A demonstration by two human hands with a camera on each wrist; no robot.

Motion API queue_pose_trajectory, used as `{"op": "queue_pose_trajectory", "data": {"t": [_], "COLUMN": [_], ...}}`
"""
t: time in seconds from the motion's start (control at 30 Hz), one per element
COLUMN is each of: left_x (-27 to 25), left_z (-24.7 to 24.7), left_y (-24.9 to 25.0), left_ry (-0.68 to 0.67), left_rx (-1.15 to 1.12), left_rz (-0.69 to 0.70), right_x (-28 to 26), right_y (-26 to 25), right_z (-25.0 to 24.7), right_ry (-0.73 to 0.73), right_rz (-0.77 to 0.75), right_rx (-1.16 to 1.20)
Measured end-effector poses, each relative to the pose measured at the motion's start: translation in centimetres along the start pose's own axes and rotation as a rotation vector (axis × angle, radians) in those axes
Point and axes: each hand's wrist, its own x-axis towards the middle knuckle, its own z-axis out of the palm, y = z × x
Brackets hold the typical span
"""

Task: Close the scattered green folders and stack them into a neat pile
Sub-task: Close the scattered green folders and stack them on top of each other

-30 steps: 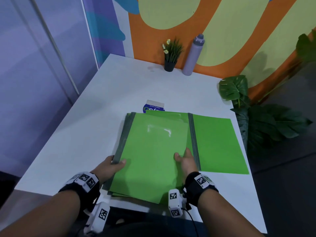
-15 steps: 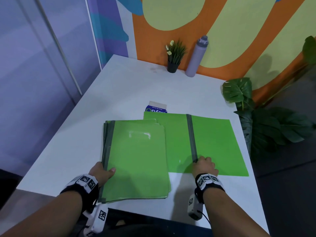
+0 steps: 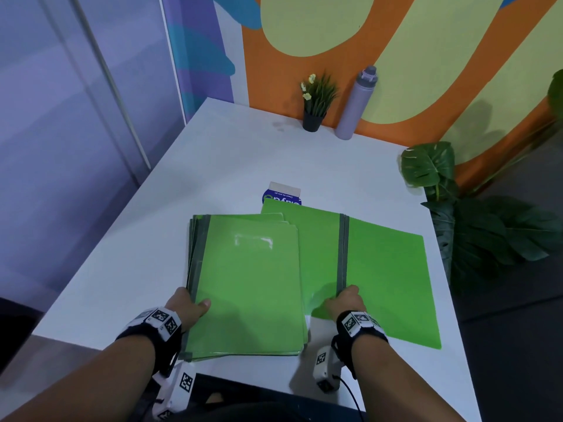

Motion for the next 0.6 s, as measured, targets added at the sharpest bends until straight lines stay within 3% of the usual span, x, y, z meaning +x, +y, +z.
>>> {"op": "queue_pose_trajectory", "data": {"t": [0.1,0.27,0.37,0.47,0.6], "left_x": [0.1,0.8,2.2,5.3,1.6], "left_z": [0.0,0.2,0.2,0.9,-0.5], "left_y": [0.1,0.3,-0.8,-2.6,-0.4], "left_ry": [-0.009,0.024,-0.02,-0.084,-0.071], "left_rx": [-0.015,-0.17,-0.358,-0.446,-0.334], "left_rz": [-0.007,-0.054,-0.073,-0.087,-0.042], "right_x": [0.0,-1.8,-4.0,-6.5,-9.3], "right_y": [-0.6,-3.5,-5.7,-7.4,-8.9], "right_z": [-1.2,-6.8,-10.5,-12.2,-9.9], "right_ry": [-0.009,0.445,0.576,0.7,0.678], "right_rz": [-0.037,-0.238,-0.357,-0.51,-0.796], "right_rx": [0.066,0.286,0.474,0.422,0.137]}}
